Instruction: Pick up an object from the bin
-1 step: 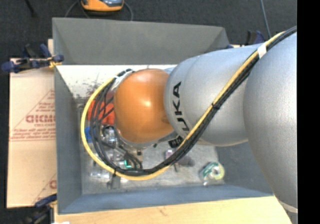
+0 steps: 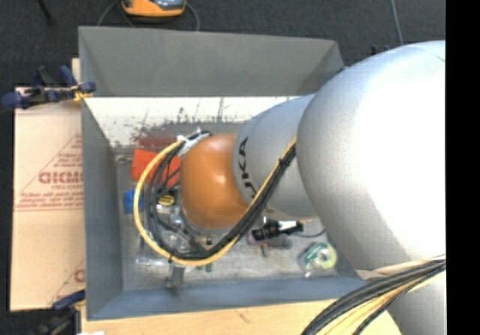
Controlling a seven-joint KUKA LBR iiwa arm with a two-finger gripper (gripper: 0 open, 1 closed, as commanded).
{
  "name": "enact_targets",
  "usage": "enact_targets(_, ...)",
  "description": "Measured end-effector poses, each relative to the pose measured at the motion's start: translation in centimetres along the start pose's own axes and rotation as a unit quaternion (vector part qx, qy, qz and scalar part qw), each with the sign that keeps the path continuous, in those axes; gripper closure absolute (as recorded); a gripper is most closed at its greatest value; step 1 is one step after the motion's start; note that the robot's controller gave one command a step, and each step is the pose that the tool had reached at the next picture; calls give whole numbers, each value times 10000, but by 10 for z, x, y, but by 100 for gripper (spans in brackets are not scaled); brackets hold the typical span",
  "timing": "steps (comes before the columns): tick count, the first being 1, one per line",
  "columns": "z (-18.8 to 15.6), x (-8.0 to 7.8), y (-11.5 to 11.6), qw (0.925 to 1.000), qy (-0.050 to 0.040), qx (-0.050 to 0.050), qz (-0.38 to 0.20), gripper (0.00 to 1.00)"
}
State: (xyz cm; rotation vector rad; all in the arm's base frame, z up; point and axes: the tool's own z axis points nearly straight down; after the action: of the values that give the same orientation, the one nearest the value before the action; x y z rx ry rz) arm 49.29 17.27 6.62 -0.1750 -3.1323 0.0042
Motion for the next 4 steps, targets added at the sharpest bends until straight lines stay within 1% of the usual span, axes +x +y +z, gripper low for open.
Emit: enact_targets(4,-1,-3,-2,9999,-36,-26,99,0)
